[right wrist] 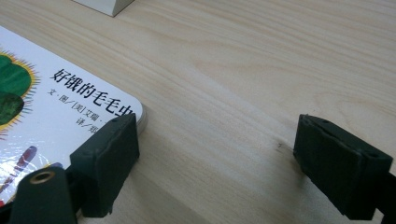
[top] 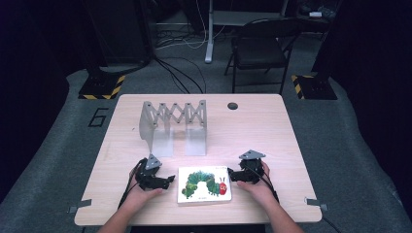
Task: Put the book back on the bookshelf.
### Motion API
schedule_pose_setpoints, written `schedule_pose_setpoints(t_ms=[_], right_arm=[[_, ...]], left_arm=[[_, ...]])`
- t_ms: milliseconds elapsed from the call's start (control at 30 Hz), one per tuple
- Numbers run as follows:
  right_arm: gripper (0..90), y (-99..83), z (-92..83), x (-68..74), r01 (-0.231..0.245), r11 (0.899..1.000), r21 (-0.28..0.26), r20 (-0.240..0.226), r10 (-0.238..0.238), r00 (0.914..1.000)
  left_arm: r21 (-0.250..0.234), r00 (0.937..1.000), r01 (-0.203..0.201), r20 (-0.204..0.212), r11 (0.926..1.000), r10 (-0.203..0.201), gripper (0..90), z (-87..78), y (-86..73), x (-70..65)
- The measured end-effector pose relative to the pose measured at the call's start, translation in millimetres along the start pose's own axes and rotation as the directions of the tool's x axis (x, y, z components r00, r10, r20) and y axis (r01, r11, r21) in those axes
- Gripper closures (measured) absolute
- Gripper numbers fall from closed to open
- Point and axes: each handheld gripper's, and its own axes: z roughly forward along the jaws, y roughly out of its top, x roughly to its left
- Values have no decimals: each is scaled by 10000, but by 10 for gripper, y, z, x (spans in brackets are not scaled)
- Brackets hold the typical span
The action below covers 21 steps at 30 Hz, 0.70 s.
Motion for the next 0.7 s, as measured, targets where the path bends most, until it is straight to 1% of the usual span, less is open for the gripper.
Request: schedule_pose_setpoints(t_ms=[233,267,367,700], right_arm=[[139,1,-3,1,-5,10000,48,-21,6,10000],[137,1,-5,-6,106,9999,53,-7,-106,9999],[137,4,-3,-4,76,10000,63,-11,-76,10000],[139,4,-2,-3,49,10000,53,-2,-49,10000]], left_arm=[[-37,10000,12,-15,10000,-12,134,3,-1,-1],[-40,10000,15,-17,10000,-15,134,3,-1,-2],[35,10000,49,59,10000,-50,138,-4,2,2],[58,10000,82,53,9999,-83,142,-7,2,0]])
